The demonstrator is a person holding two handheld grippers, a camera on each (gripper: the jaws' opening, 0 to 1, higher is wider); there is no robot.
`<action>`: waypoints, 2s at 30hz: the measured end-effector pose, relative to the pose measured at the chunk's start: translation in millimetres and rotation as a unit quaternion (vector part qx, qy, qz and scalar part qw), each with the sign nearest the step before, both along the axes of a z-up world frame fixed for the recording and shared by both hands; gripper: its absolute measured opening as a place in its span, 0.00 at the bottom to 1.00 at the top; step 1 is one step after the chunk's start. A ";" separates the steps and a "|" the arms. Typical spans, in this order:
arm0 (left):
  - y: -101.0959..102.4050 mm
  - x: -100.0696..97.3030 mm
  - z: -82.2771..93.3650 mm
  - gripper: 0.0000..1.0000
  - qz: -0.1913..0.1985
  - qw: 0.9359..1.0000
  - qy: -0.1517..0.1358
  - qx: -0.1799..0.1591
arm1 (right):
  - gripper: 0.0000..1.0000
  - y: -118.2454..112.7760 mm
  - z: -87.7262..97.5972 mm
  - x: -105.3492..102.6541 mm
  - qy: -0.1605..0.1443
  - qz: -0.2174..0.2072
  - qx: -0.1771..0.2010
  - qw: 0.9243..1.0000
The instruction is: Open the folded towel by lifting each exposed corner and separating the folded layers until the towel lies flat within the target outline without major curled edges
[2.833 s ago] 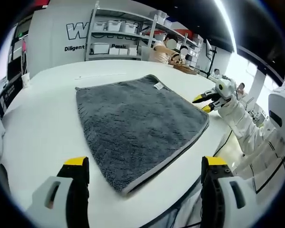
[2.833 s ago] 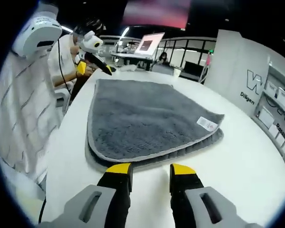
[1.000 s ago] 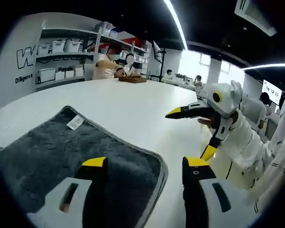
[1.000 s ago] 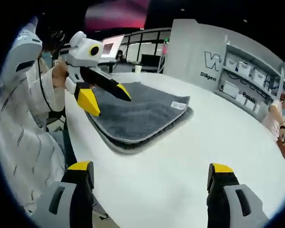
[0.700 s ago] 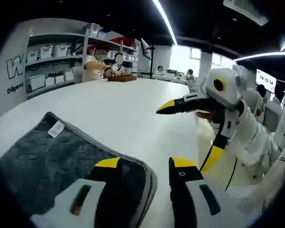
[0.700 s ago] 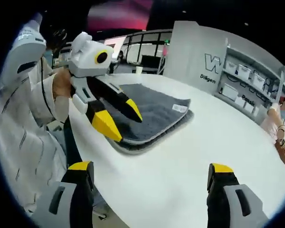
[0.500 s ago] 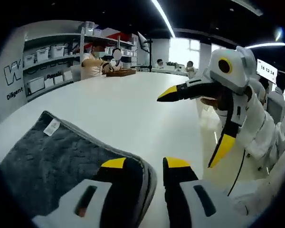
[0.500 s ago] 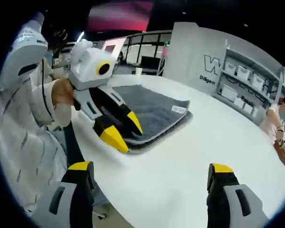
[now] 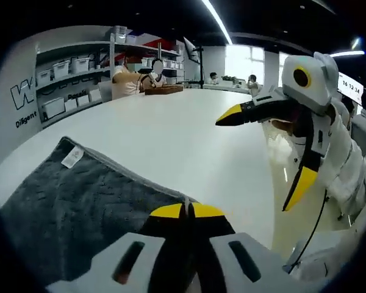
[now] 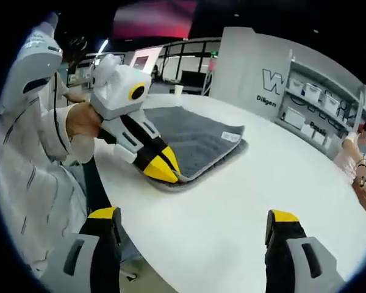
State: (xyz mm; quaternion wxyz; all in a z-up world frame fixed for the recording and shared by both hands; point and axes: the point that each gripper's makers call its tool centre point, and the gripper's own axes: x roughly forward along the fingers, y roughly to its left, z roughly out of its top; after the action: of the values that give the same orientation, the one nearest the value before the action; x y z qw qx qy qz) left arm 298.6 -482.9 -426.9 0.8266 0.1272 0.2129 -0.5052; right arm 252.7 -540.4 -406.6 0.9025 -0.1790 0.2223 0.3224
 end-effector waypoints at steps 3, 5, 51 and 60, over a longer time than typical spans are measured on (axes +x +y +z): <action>1.2 0.7 2.6 0.02 0.005 1.000 0.001 -0.007 | 0.98 0.2 0.9 0.1 -0.001 0.001 0.000 1.000; 2.6 1.5 5.0 0.02 0.008 1.000 0.004 -0.014 | 0.98 0.3 1.4 0.5 -0.002 0.002 0.001 1.000; 177.4 72.8 48.1 0.02 0.221 0.974 -0.039 -0.035 | 0.95 56.2 6.3 25.1 0.003 0.059 -0.020 0.998; 225.4 81.1 41.0 0.02 0.269 0.962 -0.051 -0.002 | 0.95 70.1 6.3 31.0 0.005 0.072 -0.025 0.997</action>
State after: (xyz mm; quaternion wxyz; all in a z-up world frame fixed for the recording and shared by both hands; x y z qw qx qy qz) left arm 379.8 -257.5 -385.9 0.9420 0.0888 0.1957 -0.2578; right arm 283.8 -470.3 -400.2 0.8710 -0.2159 0.2210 0.3820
